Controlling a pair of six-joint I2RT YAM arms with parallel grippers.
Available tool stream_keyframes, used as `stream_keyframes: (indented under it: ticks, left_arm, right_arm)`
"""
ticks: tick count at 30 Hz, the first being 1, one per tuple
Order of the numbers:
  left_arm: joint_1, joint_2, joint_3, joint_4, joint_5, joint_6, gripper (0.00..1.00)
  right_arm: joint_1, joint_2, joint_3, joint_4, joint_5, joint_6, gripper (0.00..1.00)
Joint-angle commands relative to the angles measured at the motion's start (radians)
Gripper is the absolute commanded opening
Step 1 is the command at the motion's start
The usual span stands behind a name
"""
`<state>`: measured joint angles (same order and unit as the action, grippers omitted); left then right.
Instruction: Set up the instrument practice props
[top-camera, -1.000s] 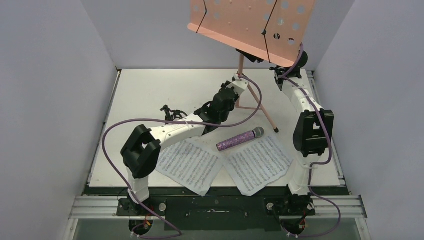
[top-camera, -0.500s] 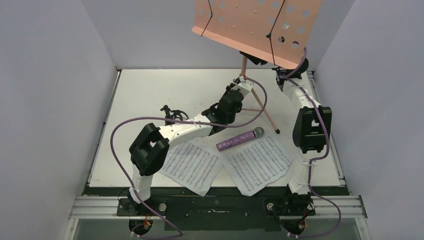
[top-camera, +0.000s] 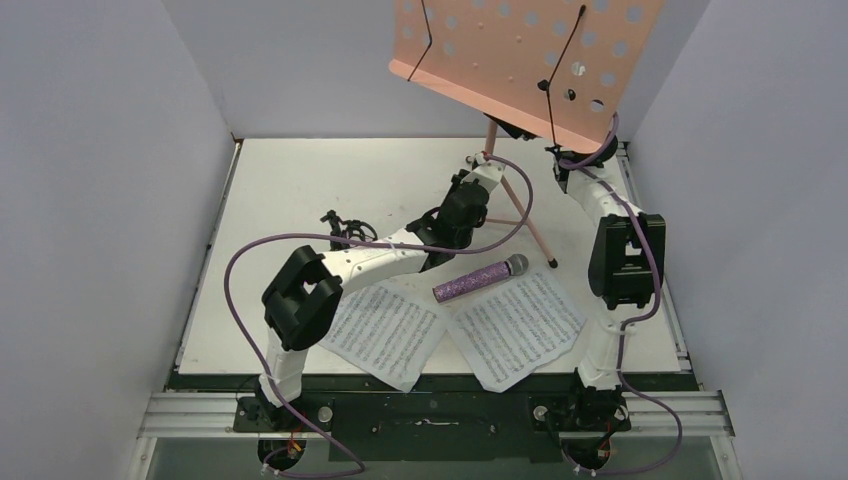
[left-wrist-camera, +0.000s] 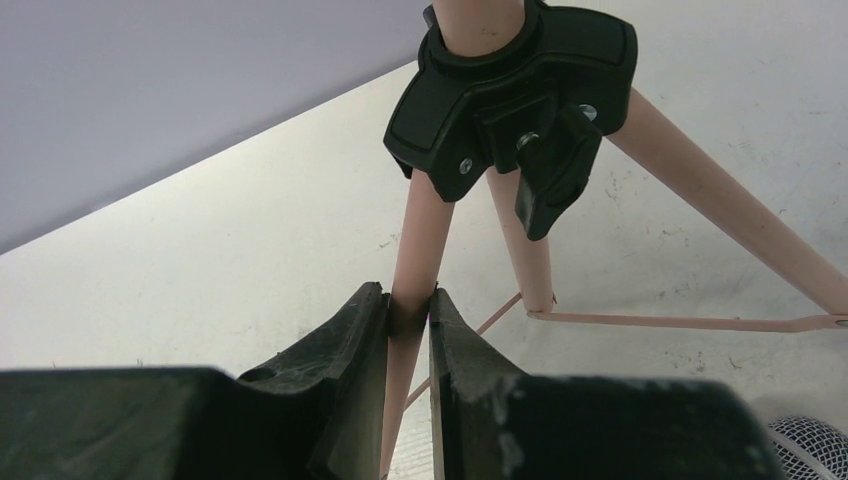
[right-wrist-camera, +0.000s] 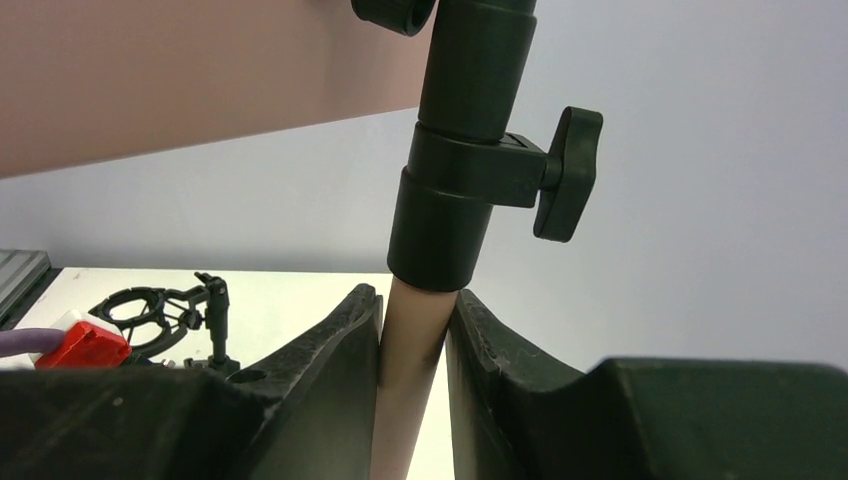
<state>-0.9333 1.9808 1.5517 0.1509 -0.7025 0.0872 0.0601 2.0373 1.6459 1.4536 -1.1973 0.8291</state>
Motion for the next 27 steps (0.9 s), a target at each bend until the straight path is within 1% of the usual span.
stream_keyframes:
  ticks: [1,2,4,7,9,11,13,14,18,22,27]
  left_arm:
    - [-0.017,0.0,0.054,-0.001,-0.033,-0.061,0.0]
    - [-0.017,0.003,0.056,0.0,-0.032,-0.063,0.0]
    - [-0.018,0.005,0.056,0.002,-0.032,-0.063,0.0]
    - [-0.016,0.004,0.05,0.01,-0.032,-0.063,0.0]
    - [-0.016,0.001,0.041,0.018,-0.033,-0.063,0.0]
    - [-0.016,-0.004,0.03,0.028,-0.029,-0.063,0.0]
    - [-0.014,-0.008,0.021,0.038,-0.026,-0.063,0.0]
    - [-0.015,-0.009,0.018,0.042,-0.025,-0.063,0.0]
    - [-0.014,-0.017,0.003,0.055,-0.022,-0.06,0.0]
    - [-0.014,-0.031,-0.028,0.089,-0.013,-0.054,0.0]
    - [-0.014,-0.062,-0.081,0.156,0.039,-0.027,0.0]
  right_arm:
    - [-0.052,-0.09,0.007,0.146,0.159,-0.091,0.25]
    - [-0.052,-0.092,0.001,0.14,0.16,-0.092,0.35]
    - [-0.052,-0.101,-0.014,0.12,0.161,-0.098,0.48]
    - [-0.057,-0.125,-0.05,0.087,0.161,-0.121,0.57]
    - [-0.057,-0.144,-0.082,0.07,0.168,-0.133,0.66]
    - [-0.059,-0.167,-0.122,0.062,0.178,-0.143,0.72]
    - [-0.057,-0.183,-0.158,0.054,0.189,-0.136,0.75]
    - [-0.082,-0.191,-0.183,0.045,0.195,-0.134,0.76]
    - [-0.098,-0.231,-0.27,-0.005,0.218,-0.146,0.81]
    - [-0.111,-0.278,-0.379,-0.036,0.224,-0.156,0.82]
    - [-0.122,-0.352,-0.542,-0.086,0.255,-0.166,0.83]
